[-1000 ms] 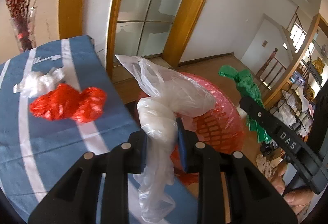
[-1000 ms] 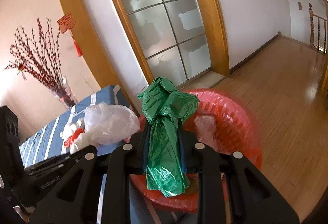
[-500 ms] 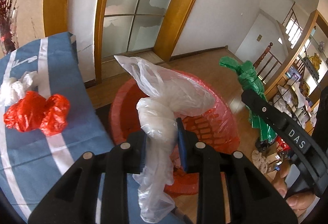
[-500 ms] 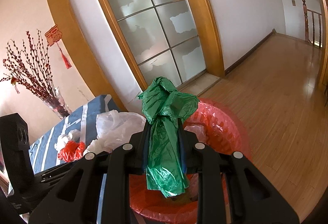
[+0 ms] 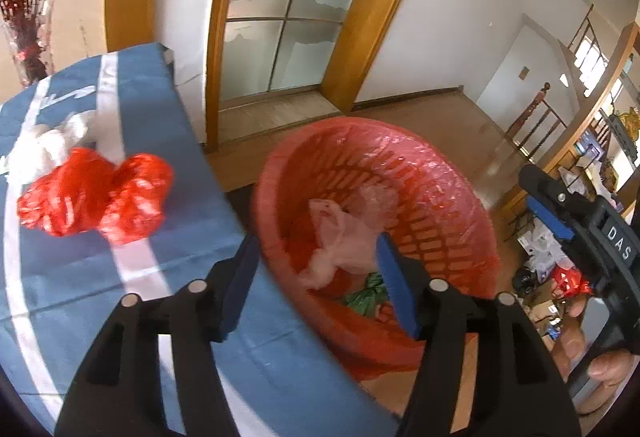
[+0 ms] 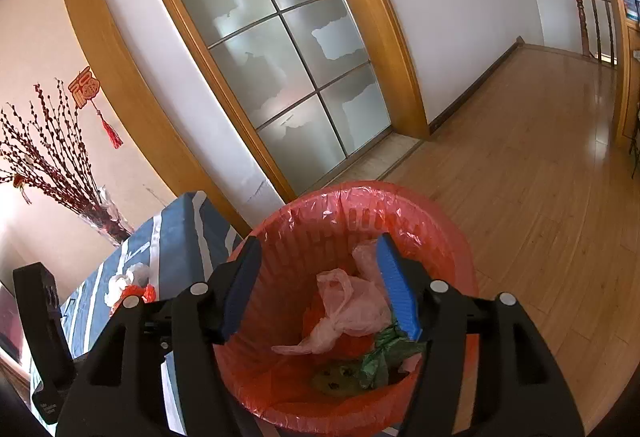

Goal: Collect trash
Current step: 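Open both grippers over the red basket to drop the bags, then move both open grippers back over the table toward the remaining bags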

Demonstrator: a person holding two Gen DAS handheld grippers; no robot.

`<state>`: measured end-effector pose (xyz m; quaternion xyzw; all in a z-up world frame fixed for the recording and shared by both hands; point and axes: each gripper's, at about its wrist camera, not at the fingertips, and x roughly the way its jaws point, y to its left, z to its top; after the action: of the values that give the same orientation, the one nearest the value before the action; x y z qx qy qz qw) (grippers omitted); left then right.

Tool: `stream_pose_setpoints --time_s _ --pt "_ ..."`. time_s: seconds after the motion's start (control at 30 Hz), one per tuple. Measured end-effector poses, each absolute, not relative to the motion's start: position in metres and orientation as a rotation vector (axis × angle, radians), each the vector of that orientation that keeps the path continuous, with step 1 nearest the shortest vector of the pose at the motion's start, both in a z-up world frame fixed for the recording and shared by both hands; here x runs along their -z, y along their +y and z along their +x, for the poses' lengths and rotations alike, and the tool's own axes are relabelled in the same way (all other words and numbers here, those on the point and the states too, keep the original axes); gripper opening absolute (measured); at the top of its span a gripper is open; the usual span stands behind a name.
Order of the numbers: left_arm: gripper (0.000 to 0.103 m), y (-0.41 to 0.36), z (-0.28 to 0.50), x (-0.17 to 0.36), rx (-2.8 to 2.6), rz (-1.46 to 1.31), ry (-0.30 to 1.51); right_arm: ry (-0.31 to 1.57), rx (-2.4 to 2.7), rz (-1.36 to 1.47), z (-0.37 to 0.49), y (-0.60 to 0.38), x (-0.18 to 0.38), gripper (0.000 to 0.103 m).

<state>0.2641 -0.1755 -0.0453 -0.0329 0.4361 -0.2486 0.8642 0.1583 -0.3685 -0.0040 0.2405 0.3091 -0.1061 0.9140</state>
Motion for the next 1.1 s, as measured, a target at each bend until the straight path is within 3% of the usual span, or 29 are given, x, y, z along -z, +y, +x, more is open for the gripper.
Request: stream_pose_setpoints --time_s 0.17,1.1 --pt "0.067 -0.154 0.261 0.045 0.477 -0.059 0.904 0.643 0.213 0.481 0.158 -0.363 0.003 0.061" --pt "0.069 0.038 0.266 0.039 0.105 -0.103 0.849 0.786 -0.067 0.338 0.199 -0.229 0.018 0.061"
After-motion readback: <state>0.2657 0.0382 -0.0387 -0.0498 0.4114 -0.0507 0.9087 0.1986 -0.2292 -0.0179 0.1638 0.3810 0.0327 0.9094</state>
